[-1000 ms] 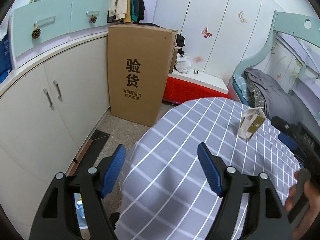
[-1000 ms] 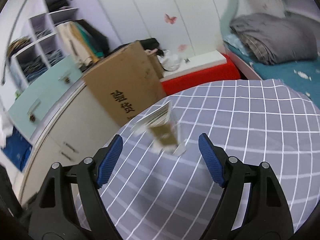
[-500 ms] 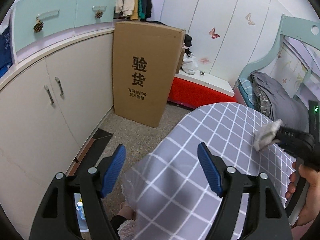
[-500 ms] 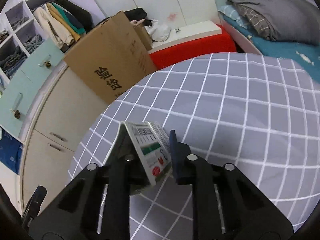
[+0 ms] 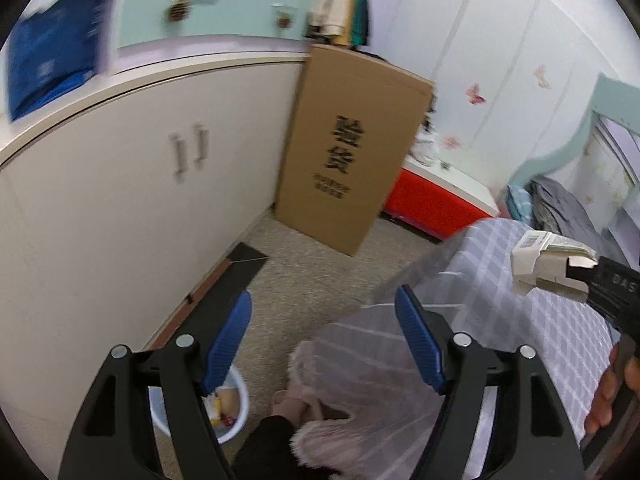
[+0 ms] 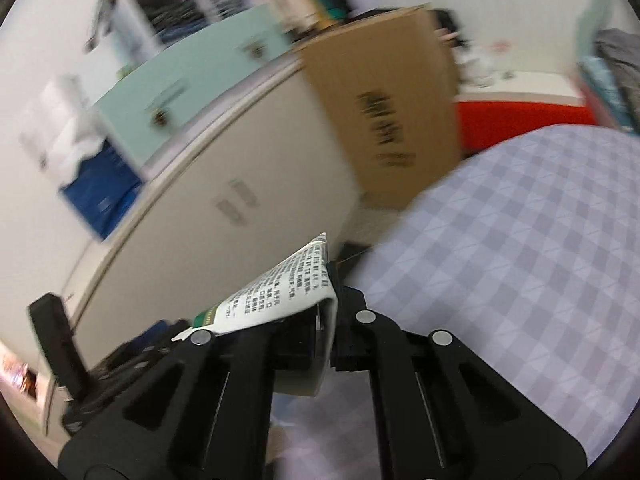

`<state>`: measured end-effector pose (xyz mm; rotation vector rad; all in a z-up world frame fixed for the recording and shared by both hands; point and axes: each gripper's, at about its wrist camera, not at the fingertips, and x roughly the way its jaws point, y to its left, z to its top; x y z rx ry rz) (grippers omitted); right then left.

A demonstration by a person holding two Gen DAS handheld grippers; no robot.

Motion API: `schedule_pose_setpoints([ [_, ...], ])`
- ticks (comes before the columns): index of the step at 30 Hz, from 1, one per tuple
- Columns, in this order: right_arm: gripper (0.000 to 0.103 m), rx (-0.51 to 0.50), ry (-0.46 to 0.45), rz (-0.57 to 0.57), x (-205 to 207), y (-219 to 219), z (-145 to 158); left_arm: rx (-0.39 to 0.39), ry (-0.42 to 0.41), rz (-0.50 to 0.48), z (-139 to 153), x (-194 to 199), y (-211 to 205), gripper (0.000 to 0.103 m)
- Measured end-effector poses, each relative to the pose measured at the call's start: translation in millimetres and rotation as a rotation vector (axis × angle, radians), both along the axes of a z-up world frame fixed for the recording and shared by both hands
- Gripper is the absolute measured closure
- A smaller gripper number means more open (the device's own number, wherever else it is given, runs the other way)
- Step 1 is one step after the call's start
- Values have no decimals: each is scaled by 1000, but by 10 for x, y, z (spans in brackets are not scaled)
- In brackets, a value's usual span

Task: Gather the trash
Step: 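Carry the white paper carton in the right tool over the wastebasket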

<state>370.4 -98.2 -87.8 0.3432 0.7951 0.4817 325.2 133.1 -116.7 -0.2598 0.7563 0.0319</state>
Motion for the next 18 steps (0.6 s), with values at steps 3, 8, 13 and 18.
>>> schedule_pose_setpoints([
  [3, 98, 6, 34, 98, -73, 710, -159, -9, 25, 67, -142, -140, 469, 31],
  [8, 98, -29, 111, 200, -148, 1593, -621, -56, 94, 190, -521, -315, 1234, 31],
  [13, 98, -85, 234, 263, -124, 2252, -1401, -93, 192, 281, -1090, -416, 1849, 31],
  [18, 98, -139, 391, 282, -24, 2655, -2341, -146, 329, 361, -1918, -481, 2332, 31],
])
